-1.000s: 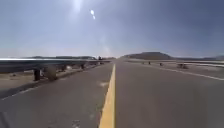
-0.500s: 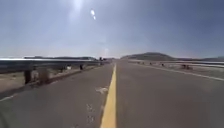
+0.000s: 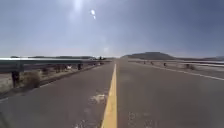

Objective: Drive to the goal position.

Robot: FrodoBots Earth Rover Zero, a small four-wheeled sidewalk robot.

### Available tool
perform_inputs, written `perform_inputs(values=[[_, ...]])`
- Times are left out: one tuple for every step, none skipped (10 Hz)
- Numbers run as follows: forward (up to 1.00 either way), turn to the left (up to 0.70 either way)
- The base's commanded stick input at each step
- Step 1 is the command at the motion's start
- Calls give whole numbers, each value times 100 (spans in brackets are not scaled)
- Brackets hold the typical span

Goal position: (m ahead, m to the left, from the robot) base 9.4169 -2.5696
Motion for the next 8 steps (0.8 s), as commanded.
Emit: perform_inputs(values=[[85, 0], [85, 0], [85, 0], [85, 0], [85, 0], [85, 0], [85, 0], [85, 0]])
